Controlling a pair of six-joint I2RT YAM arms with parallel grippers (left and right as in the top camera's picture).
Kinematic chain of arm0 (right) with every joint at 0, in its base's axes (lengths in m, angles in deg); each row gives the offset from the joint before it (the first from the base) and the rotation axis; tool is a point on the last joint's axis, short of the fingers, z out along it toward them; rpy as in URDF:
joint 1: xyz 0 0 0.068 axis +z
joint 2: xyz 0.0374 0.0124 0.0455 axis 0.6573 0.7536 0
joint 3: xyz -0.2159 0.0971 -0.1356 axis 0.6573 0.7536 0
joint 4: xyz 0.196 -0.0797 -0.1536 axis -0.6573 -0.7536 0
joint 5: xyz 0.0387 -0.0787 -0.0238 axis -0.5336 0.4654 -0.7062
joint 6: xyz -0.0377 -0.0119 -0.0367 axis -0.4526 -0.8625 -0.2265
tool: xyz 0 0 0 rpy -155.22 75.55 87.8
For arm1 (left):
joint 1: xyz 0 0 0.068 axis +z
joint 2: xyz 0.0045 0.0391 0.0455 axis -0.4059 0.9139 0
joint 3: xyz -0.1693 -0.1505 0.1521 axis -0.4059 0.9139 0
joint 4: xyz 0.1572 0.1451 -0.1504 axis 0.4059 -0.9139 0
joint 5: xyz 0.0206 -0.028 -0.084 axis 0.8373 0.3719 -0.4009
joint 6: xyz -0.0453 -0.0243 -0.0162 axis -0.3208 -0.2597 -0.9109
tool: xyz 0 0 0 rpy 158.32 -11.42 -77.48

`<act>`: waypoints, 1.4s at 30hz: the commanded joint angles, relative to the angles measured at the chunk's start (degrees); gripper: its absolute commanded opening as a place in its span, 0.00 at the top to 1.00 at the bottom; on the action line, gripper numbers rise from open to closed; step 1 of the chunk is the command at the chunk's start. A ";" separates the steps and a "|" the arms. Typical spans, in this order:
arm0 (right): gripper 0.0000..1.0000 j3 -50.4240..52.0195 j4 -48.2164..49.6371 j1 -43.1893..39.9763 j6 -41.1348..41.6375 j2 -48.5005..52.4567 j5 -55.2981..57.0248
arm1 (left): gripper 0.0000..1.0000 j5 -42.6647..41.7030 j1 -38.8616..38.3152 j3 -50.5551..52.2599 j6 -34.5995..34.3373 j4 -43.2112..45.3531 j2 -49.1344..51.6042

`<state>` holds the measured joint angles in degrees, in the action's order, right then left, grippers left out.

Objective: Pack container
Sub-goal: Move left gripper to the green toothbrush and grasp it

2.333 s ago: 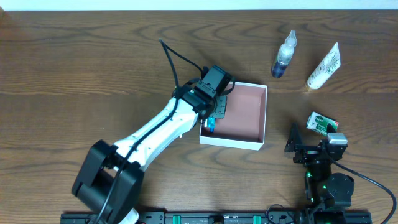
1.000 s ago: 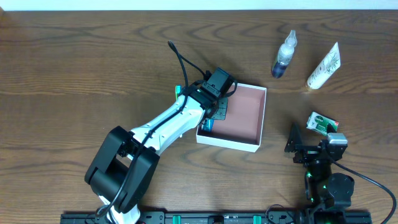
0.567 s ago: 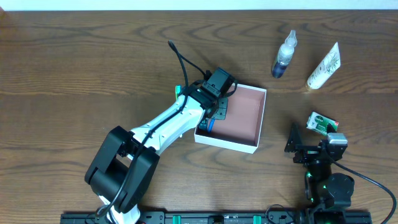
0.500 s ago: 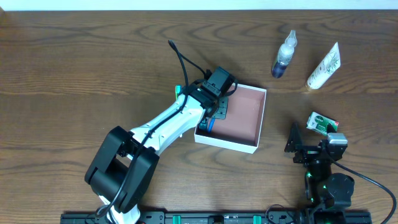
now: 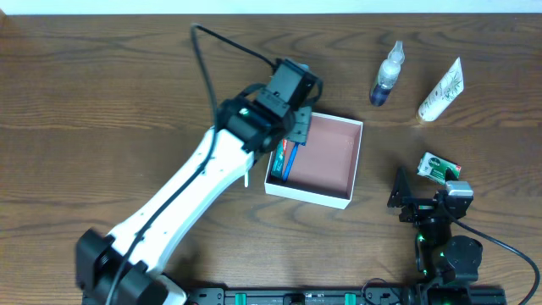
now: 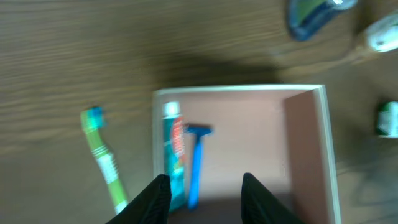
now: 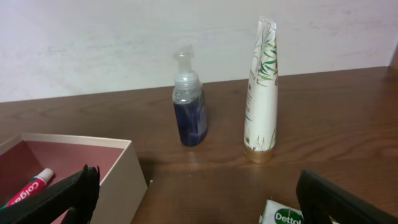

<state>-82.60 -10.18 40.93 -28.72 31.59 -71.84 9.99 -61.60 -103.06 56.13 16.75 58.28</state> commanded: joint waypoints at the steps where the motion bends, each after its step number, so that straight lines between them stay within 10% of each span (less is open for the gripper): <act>1: 0.01 0.11 -0.24 -0.31 -0.59 -0.37 -0.20 | 0.62 9.22 2.25 -0.17 0.17 -3.45 -0.15; 17: 0.01 0.11 -0.24 -0.31 -0.59 -0.37 -0.20 | 0.57 -2.71 23.02 3.56 0.28 -6.19 8.09; 42: 0.01 0.11 -0.24 -0.31 -0.59 -0.37 -0.20 | 0.58 -8.41 18.05 4.22 0.63 -6.58 23.58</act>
<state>-82.60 -10.18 40.93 -28.74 31.57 -71.84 2.88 -43.56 -99.89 56.91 10.20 81.73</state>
